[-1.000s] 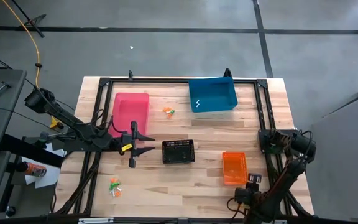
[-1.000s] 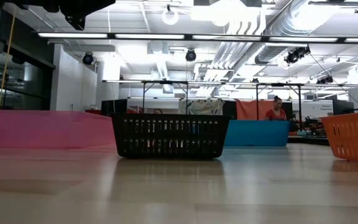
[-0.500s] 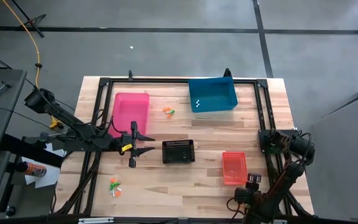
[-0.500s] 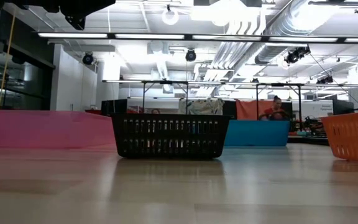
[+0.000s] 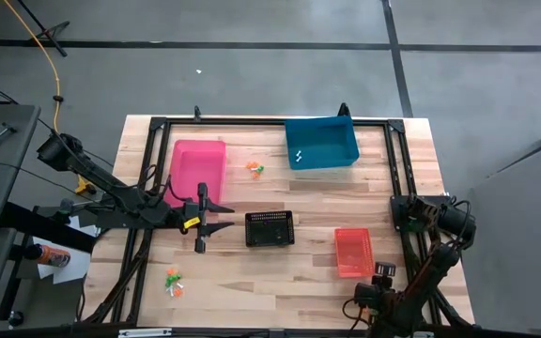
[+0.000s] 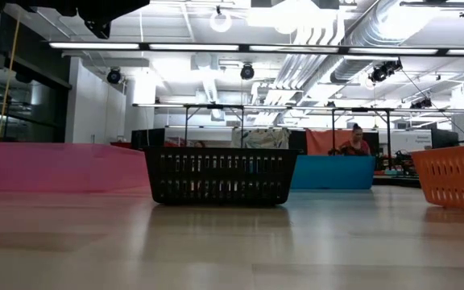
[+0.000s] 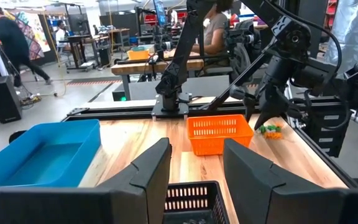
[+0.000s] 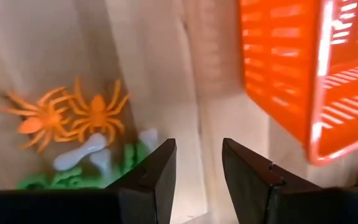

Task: Sort Halloween decoration
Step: Put the white bone toy into the blue bin

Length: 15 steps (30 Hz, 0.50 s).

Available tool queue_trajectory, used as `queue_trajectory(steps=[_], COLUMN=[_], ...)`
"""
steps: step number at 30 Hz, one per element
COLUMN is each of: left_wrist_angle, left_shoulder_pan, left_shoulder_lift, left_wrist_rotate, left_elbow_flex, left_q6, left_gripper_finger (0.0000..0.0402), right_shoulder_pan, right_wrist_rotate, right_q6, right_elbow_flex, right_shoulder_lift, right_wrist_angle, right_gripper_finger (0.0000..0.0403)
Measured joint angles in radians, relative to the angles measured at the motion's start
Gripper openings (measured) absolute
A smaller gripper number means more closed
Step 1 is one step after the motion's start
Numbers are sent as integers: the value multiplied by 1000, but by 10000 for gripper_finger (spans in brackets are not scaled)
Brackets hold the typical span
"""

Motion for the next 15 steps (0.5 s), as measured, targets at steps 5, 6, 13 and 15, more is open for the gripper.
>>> queue_trajectory(steps=[5, 6, 13, 15], left_wrist_angle=[0, 0, 0, 0], left_shoulder_pan=[0, 0, 0, 0], left_shoulder_lift=[0, 0, 0, 0], left_wrist_rotate=[0, 0, 0, 0], left_elbow_flex=[0, 0, 0, 0], left_q6=[-3, -3, -3, -4], left_gripper_finger=[133, 133, 133, 133], right_shoulder_pan=[0, 0, 1, 2], right_wrist_rotate=[-7, -7, -2, -2], right_q6=[0, 0, 1, 3], right_elbow_flex=[5, 10, 51, 51], right_shoulder_lift=[0, 0, 0, -1], right_wrist_angle=[7, 4, -31, -18], right_gripper_finger=[126, 126, 126, 126])
